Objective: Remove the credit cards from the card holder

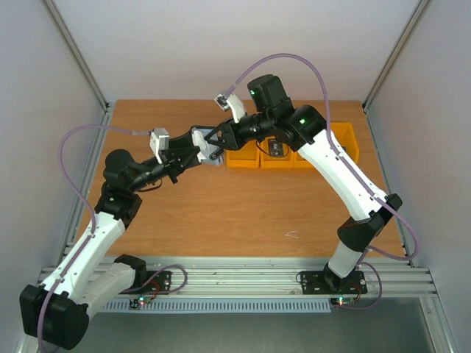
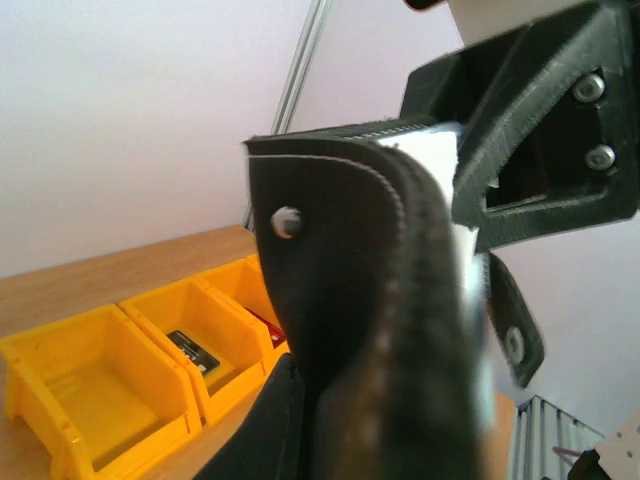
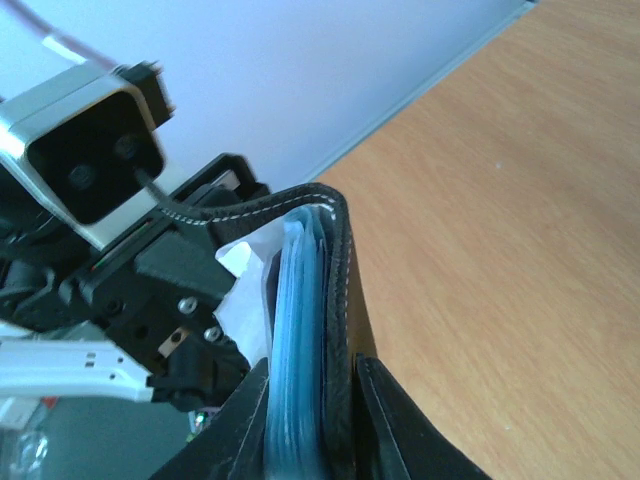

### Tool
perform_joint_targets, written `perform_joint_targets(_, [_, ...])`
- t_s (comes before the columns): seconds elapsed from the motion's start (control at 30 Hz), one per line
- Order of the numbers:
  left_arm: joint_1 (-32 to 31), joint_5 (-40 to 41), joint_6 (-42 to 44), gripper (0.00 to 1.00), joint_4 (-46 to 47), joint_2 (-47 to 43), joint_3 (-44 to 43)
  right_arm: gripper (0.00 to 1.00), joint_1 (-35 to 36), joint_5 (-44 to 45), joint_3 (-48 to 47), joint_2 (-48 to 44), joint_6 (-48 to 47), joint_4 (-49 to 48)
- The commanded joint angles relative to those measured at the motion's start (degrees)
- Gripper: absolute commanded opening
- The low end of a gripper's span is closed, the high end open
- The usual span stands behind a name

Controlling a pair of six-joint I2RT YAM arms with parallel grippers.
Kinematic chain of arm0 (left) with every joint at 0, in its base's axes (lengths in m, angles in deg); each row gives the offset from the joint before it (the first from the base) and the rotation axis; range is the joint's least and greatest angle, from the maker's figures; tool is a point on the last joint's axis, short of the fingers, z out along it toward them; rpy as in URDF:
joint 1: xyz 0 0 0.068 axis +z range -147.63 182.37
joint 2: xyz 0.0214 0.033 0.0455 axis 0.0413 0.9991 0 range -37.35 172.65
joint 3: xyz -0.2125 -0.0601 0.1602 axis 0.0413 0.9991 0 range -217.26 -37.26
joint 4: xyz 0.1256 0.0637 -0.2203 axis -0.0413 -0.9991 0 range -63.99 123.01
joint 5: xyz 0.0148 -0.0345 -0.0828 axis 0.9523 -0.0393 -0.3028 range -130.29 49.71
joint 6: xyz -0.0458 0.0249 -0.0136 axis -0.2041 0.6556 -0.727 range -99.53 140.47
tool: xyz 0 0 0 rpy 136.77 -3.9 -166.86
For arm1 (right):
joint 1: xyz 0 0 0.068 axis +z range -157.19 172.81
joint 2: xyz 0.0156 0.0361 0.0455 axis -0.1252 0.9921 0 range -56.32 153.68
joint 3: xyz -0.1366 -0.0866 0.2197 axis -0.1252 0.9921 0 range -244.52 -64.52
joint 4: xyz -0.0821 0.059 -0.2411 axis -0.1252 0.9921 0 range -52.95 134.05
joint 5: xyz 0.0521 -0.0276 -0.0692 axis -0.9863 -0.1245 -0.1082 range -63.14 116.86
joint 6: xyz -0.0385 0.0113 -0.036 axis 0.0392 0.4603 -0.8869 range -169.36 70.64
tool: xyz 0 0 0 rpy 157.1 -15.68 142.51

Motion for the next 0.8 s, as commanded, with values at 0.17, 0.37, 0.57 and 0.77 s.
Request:
perform_joint_targets(0.17, [-0.21, -3.06, -3.64, 0.0, 8.06, -1.1, -0.84, 0.45, -4.99, -11.79, 8.99, -6.39, -0.58, -5.71])
perform_joint_targets(0.37, [-0.21, -3.37, -4.72, 0.0, 8.17, -0.88, -1.03, 0.62, -6.68, -15.75, 9.45, -7.57, -6.31, -1.02])
perform_joint_targets(0.57, [-0.14, -3.94, -4.69, 0.0, 8.16, -0.68, -1.23, 0.63, -8.78, -13.71, 9.14, -7.58, -10.37, 4.39])
perform_joint_targets(0.77, [-0.19, -4.29, -4.42, 0.0, 8.22, -0.67, -1.36, 0.51, -9.79, -10.91, 10.87, -8.75, -11.31, 3.08])
